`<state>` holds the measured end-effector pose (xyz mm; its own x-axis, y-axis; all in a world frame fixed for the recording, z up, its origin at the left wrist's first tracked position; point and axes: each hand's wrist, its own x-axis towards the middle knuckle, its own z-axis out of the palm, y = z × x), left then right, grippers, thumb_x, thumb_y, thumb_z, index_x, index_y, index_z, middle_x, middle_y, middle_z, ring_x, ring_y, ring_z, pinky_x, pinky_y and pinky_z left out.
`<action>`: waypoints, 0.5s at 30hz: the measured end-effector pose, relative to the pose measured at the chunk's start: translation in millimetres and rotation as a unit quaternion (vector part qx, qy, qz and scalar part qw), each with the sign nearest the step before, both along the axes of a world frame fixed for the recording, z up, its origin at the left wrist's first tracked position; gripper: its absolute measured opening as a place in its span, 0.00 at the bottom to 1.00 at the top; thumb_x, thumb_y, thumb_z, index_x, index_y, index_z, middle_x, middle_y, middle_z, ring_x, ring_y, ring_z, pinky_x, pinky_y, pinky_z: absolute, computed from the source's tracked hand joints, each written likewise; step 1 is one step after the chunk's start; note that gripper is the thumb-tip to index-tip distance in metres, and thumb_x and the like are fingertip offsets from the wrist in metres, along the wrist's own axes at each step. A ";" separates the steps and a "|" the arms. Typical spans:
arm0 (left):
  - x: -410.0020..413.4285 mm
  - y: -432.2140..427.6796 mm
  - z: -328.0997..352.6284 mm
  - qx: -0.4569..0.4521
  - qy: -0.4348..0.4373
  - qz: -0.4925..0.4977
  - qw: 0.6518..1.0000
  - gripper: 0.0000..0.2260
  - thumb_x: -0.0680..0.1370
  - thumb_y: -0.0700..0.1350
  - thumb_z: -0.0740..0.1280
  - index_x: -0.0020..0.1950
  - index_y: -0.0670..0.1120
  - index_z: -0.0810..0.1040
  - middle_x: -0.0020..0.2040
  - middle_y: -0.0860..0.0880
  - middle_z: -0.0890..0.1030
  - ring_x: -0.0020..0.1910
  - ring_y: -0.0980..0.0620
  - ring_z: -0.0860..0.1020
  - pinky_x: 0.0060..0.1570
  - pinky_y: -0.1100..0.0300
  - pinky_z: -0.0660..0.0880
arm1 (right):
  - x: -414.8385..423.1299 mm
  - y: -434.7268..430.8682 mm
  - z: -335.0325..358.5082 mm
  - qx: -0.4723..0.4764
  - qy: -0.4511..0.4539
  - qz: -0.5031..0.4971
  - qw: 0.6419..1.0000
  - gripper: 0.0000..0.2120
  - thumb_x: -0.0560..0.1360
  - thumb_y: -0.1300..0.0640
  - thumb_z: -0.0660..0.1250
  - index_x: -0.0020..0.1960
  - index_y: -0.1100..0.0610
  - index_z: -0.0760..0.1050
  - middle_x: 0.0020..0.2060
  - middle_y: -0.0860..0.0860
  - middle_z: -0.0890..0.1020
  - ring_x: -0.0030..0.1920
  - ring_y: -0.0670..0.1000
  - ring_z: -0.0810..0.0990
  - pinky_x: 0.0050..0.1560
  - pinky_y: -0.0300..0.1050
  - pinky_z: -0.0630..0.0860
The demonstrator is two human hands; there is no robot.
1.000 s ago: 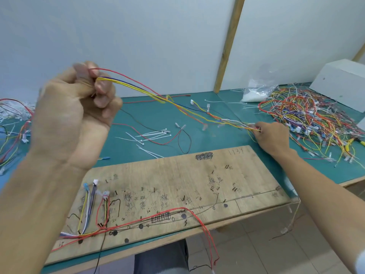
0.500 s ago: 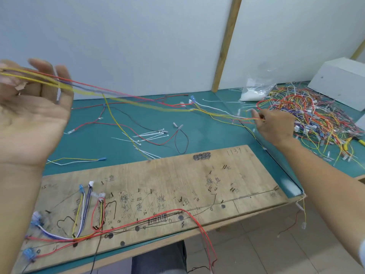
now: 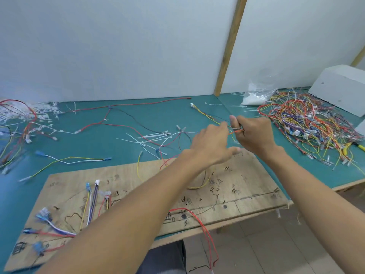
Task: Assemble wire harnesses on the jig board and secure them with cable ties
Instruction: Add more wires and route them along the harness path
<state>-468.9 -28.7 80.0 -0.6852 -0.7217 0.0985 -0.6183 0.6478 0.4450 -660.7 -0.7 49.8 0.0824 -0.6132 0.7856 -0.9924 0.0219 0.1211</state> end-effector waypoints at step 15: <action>46.1 -5.7 34.7 0.006 0.255 -0.033 0.966 0.20 0.86 0.49 0.62 0.37 0.39 0.73 0.28 0.43 0.70 0.30 0.44 0.71 0.37 0.43 0.73 | -61.7 11.9 -50.6 0.151 -0.107 -0.140 0.973 0.22 0.83 0.44 0.67 0.36 0.56 0.78 0.29 0.56 0.80 0.32 0.64 0.80 0.31 0.50 0.74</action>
<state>-422.8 -34.4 114.7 -0.5941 -0.6816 0.4272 -0.2750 0.6712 0.6884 -722.5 11.1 -0.8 -0.2664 -0.7938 0.5467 -0.9558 0.2906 -0.0439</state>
